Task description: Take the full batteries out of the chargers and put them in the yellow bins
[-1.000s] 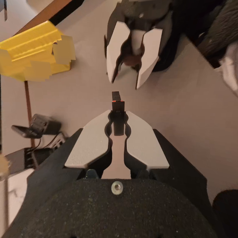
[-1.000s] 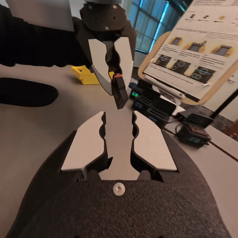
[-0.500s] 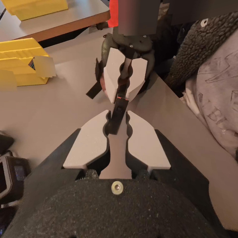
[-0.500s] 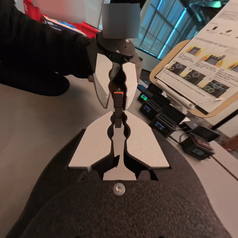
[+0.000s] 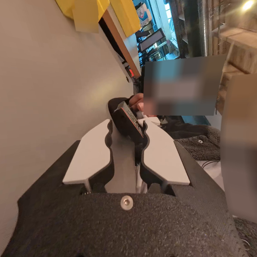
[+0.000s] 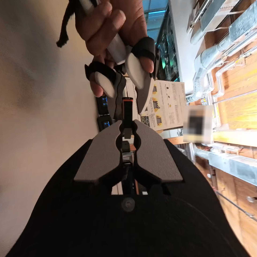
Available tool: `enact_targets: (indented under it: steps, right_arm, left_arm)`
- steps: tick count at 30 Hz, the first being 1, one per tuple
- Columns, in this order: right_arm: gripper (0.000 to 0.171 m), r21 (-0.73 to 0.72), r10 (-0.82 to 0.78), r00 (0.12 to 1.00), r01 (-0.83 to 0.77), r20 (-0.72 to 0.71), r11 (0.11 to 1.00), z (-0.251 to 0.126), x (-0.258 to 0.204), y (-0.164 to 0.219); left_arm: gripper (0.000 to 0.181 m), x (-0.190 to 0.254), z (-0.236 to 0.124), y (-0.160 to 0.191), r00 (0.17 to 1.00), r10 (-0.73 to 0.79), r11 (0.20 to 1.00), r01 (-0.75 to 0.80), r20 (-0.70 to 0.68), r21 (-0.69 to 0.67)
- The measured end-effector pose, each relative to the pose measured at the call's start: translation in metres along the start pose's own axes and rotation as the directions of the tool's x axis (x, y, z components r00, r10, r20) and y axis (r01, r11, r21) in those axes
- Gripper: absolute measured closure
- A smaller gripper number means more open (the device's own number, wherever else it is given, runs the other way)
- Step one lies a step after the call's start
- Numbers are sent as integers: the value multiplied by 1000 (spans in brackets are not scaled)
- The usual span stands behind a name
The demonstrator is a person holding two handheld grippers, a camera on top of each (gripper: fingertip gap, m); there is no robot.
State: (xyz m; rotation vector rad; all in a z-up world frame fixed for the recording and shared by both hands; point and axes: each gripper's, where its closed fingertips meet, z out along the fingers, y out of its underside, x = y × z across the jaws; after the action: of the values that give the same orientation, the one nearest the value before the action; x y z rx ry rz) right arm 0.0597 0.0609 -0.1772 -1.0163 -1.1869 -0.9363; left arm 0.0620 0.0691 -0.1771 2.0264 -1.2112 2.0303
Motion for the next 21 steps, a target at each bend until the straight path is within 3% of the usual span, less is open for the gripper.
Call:
enact_targets:
  steps: [7, 13, 18, 21]
  right_arm:
    - [161, 1, -110, 994, 110, 7, 994, 4, -14, -4]
    - [153, -44, -21, 1000, 20, -12, 999, 9, -9, 4]
    - [148, -67, 231, 973, -232, -14, 971, 10, 3, 17]
    - [148, -96, 406, 914, -404, 10, 910, 13, 5, 29]
  left_arm:
    - [159, -12, 6, 9, 995, -94, 996, 94, 12, 8]
    - [165, -6, 2, -2, 999, -20, 1000, 20, 27, 12]
    - [166, 5, -20, -42, 973, 195, 980, -197, 127, 8]
    - [166, -2, -45, -76, 822, 468, 882, -457, 326, -115]
